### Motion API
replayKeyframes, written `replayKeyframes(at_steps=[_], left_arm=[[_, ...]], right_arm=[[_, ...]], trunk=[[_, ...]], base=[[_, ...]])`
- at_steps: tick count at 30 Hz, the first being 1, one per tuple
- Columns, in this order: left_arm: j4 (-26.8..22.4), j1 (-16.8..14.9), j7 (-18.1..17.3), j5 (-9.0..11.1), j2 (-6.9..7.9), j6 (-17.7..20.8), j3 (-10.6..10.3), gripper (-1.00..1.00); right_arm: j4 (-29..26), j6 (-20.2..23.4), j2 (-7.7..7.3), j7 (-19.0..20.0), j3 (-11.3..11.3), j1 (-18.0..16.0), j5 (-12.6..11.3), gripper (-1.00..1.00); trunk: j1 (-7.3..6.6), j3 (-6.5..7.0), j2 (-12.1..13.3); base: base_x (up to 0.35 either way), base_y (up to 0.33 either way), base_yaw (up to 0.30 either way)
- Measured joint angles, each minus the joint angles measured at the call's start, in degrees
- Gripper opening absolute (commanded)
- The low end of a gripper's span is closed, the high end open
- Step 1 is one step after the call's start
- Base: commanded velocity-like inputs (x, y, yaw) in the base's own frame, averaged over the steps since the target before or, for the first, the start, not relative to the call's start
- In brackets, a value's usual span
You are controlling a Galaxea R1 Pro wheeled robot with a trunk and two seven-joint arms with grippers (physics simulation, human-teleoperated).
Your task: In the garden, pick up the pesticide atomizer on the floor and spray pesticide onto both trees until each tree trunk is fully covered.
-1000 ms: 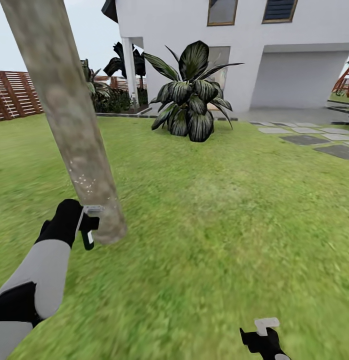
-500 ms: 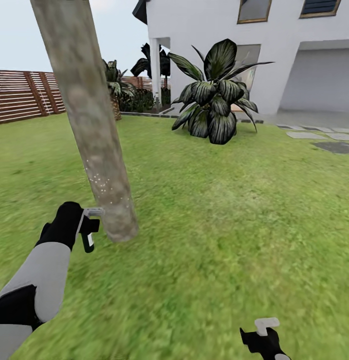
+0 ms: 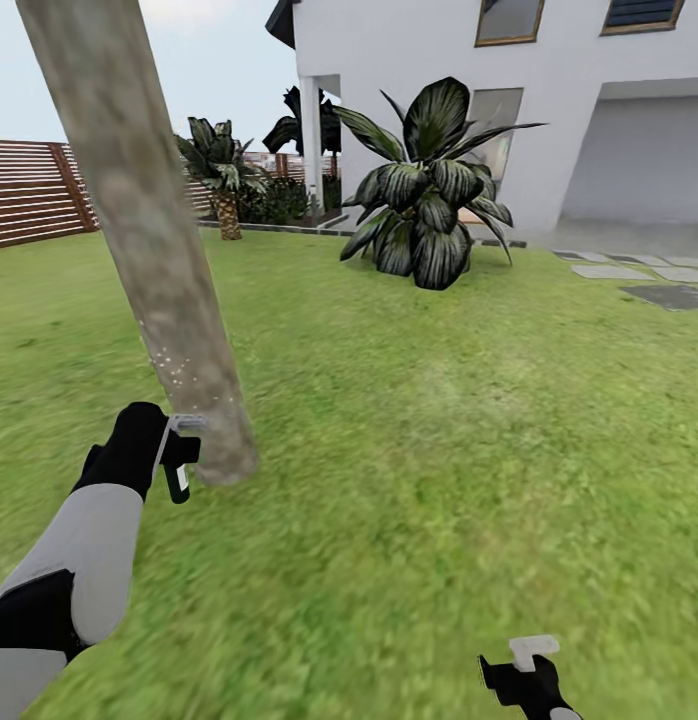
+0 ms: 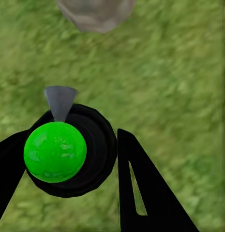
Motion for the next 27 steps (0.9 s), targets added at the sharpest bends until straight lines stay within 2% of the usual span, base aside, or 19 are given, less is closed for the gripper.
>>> replayKeyframes(at_steps=[9, 15, 19, 27], left_arm=[[0.0, 0.0, 0.0, 0.01, 0.0, 0.03, 0.08, -1.0], [-0.02, 0.01, -0.01, -0.09, 0.16, 0.1, 0.09, -1.0], [0.01, 0.84, 0.0, -0.06, 0.62, 0.02, 0.17, -1.0], [0.13, 1.72, 0.0, -0.05, 0.11, -0.06, -0.02, -1.0]], right_arm=[[-0.07, 0.0, 0.0, -0.01, 0.0, 0.0, -0.05, 1.0], [-0.06, 0.0, 0.01, 0.01, 0.0, -0.01, -0.06, 1.0], [-0.06, 0.01, 0.01, 0.0, 0.0, -0.01, -0.05, 1.0], [-0.07, 0.01, 0.01, 0.01, 0.0, 0.0, -0.05, 1.0]], trunk=[[0.0, 0.0, 0.0], [0.0, 0.0, 0.0], [-0.02, 0.0, 0.0], [-0.03, 0.0, 0.0]], base=[[0.0, -0.273, 0.01], [0.018, -0.273, 0.209], [0.195, -0.212, 0.273], [0.273, -0.169, 0.217]])
